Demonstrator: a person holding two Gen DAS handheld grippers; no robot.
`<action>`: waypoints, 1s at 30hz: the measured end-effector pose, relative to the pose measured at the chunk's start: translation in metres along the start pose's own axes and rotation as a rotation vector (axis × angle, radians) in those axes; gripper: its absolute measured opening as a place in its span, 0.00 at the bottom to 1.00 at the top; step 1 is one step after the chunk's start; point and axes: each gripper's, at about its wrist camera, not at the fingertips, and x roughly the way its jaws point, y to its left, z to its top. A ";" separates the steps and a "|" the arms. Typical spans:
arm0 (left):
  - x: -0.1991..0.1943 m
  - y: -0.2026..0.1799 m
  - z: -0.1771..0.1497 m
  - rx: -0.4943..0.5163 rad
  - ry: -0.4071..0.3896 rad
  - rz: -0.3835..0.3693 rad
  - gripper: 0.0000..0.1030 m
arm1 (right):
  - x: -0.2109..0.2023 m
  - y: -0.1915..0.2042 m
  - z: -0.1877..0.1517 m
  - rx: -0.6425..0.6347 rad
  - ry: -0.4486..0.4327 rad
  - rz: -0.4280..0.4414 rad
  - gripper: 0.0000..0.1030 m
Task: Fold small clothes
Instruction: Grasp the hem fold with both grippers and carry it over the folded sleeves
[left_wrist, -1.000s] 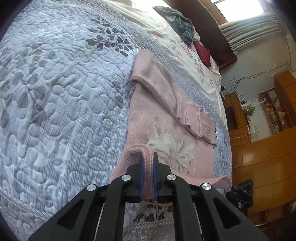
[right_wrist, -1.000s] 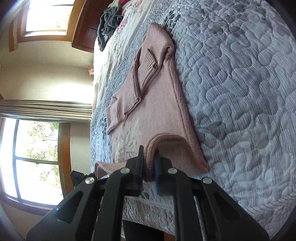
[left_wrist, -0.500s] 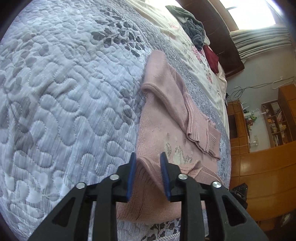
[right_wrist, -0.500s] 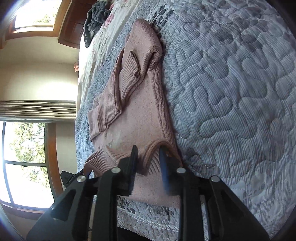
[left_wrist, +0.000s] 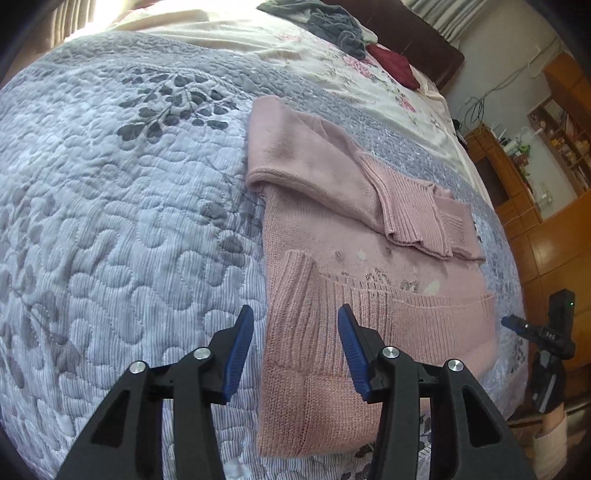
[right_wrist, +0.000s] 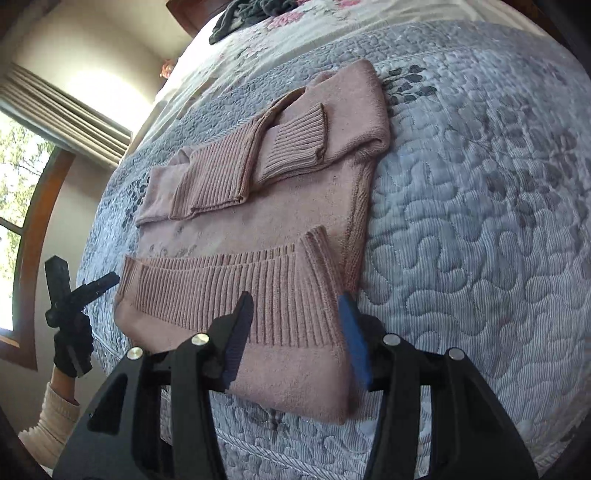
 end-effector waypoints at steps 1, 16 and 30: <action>0.006 -0.004 0.001 0.020 0.011 0.020 0.47 | 0.005 0.005 0.002 -0.026 0.008 -0.018 0.48; 0.019 -0.022 -0.003 0.118 -0.019 0.104 0.14 | 0.023 0.023 0.005 -0.191 0.022 -0.169 0.08; -0.065 -0.051 -0.006 0.159 -0.215 -0.009 0.09 | -0.064 0.033 0.002 -0.108 -0.185 0.042 0.06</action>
